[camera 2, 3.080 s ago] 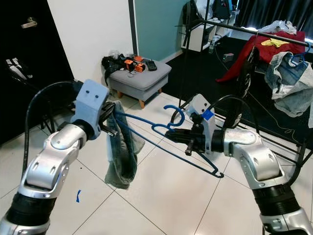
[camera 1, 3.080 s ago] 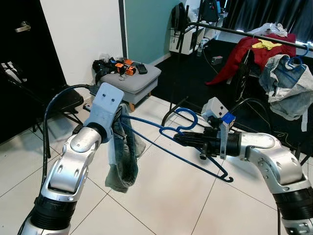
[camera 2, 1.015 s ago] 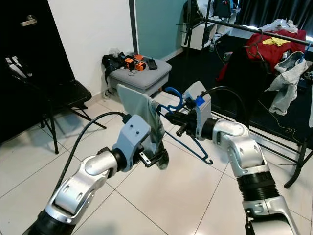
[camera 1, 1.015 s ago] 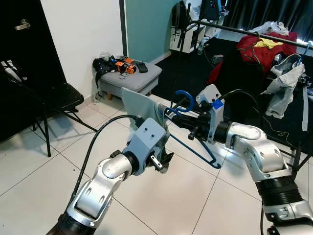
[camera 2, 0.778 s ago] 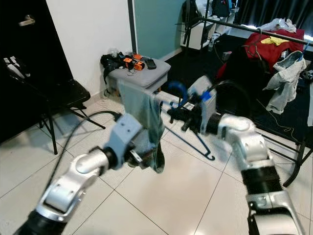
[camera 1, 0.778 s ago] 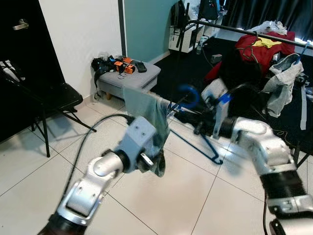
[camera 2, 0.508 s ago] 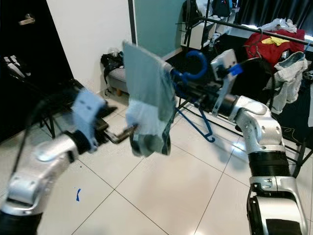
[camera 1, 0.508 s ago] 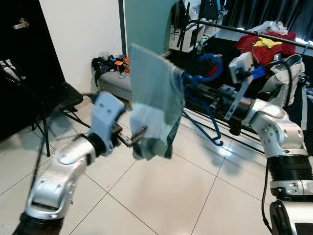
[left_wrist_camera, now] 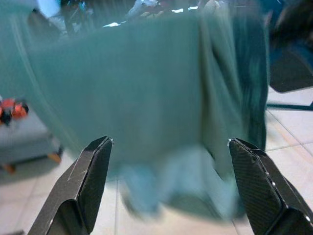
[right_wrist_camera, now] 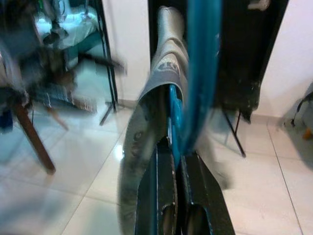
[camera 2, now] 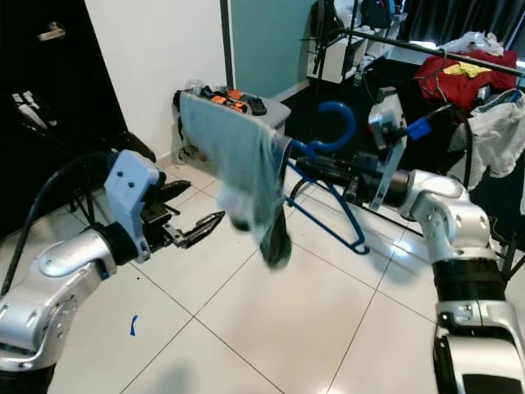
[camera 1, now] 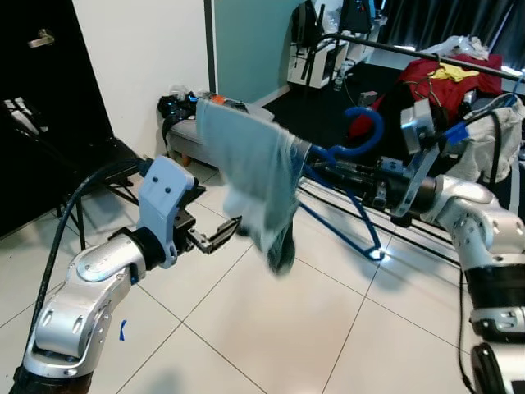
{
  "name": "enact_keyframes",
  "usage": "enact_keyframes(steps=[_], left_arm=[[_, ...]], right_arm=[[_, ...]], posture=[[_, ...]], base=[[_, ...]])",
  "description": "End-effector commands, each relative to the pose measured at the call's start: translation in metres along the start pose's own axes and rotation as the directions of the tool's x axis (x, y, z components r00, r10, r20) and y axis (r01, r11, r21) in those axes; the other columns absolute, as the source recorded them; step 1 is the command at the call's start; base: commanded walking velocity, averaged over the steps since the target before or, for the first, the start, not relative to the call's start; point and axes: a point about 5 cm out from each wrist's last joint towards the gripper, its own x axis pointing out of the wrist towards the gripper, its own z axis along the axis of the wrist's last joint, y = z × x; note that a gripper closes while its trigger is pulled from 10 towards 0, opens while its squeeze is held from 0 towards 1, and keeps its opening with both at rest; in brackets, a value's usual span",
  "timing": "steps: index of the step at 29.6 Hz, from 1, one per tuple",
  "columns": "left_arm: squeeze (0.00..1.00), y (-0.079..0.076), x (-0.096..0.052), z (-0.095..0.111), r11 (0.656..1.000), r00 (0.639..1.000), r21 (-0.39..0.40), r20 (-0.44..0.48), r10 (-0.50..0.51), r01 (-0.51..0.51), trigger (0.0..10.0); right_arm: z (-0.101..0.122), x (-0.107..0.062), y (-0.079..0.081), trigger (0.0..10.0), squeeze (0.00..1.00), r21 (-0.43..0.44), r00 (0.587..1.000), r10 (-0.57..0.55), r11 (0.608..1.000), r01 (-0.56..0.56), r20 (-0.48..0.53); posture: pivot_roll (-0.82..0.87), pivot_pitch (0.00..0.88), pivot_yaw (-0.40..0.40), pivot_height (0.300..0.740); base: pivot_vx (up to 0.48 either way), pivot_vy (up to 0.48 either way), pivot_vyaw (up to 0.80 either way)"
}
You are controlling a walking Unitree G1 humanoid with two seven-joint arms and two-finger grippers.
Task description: Hang hanger
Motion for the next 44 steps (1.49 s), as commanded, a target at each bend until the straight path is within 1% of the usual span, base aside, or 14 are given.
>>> enact_keyframes(steps=[1,7,13,14,15,18,24,26,38,39,41,42,43,44], left_arm=[[0.00,0.010,-0.007,0.019,0.998,0.999,0.062,0.040,0.019,-0.021,10.0],[0.00,0.034,-0.025,0.048,0.985,0.998,0.170,0.066,0.020,-0.031,10.0],[0.00,0.037,-0.032,0.052,0.976,0.998,0.210,0.013,-0.064,0.060,10.0],[0.00,0.032,-0.034,0.047,0.966,0.991,0.223,-0.040,-0.129,0.135,10.0],[0.00,0.032,-0.034,0.047,0.966,0.991,0.223,-0.040,-0.129,0.135,10.0],[0.00,0.001,-0.031,0.017,0.894,0.899,0.178,-0.244,-0.364,0.411,10.0],[0.00,-0.010,-0.027,0.012,0.856,0.848,0.131,-0.275,-0.453,0.500,10.0],[0.00,-0.013,-0.027,0.008,0.831,0.814,0.110,-0.306,-0.493,0.545,10.0],[0.00,-0.020,-0.026,-0.002,0.812,0.780,0.078,-0.342,-0.524,0.579,10.0],[0.00,-0.021,-0.026,-0.004,0.811,0.777,0.073,-0.344,-0.527,0.581,6.7],[0.00,-0.021,-0.026,-0.004,0.811,0.777,0.073,-0.344,-0.527,0.581,6.7],[0.00,-0.022,-0.026,-0.005,0.810,0.776,0.070,-0.346,-0.528,0.583,5.4],[0.00,-0.026,-0.025,-0.006,0.804,0.768,0.058,-0.342,-0.541,0.592,0.7],[0.00,-0.028,-0.025,-0.007,0.800,0.764,0.050,-0.339,-0.550,0.598,0.7]], right_arm=[[-0.002,0.000,0.002,10.0,0.00,-0.046,0.998,0.016,0.999,-0.018,-0.053],[-0.008,0.006,0.010,10.0,0.00,-0.053,0.994,0.064,0.996,-0.069,-0.086],[-0.012,0.013,0.019,10.0,0.00,-0.059,0.982,0.144,0.987,-0.152,-0.126],[-0.013,0.017,0.024,10.0,0.00,-0.062,0.975,0.176,0.981,-0.186,-0.138],[-0.013,0.017,0.024,10.0,0.00,-0.062,0.975,0.176,0.981,-0.186,-0.138],[-0.019,0.037,0.039,10.0,0.00,-0.085,0.947,0.272,0.954,-0.289,-0.171],[-0.018,0.048,0.046,10.0,0.00,-0.100,0.934,0.311,0.938,-0.331,-0.177],[-0.019,0.052,0.049,10.0,0.00,-0.107,0.927,0.327,0.931,-0.350,-0.185],[-0.026,0.062,0.063,10.0,0.00,-0.113,0.897,0.380,0.904,-0.411,-0.226],[-0.026,0.062,0.064,10.0,0.00,-0.113,0.895,0.384,0.902,-0.416,-0.225],[-0.026,0.062,0.064,10.0,0.00,-0.113,0.895,0.384,0.902,-0.416,-0.225],[-0.026,0.063,0.065,10.0,0.00,-0.112,0.894,0.387,0.901,-0.418,-0.224],[-0.026,0.064,0.067,10.0,0.00,-0.111,0.892,0.393,0.899,-0.423,-0.223],[-0.026,0.064,0.068,10.0,0.00,-0.110,0.891,0.396,0.898,-0.426,-0.222]], posture=[[-0.07,0.034,-0.033,0.740],[-0.06,0.033,-0.023,0.740],[-0.05,0.032,-0.021,0.740],[-0.05,0.031,-0.015,0.740],[-0.05,0.031,-0.015,0.740],[-0.04,0.025,-0.002,0.740],[-0.04,0.022,0.007,0.740],[-0.04,0.021,0.011,0.740],[-0.04,0.020,0.011,0.740],[-0.04,0.019,0.009,0.740],[-0.04,0.019,0.009,0.740],[-0.04,0.019,0.009,0.740],[-0.05,0.019,0.010,0.740],[-0.05,0.019,0.010,0.740]], base=[[0.000,0.000,0.00],[0.000,0.000,0.00],[0.000,0.000,0.00],[0.000,0.000,0.00],[0.000,0.000,0.00],[0.000,0.000,0.00],[0.000,0.000,0.00],[0.000,0.000,0.00],[0.000,0.000,0.00],[0.000,0.000,0.00],[0.000,0.000,0.00],[0.000,0.000,0.00],[0.000,0.000,0.00],[0.000,0.000,0.00]])
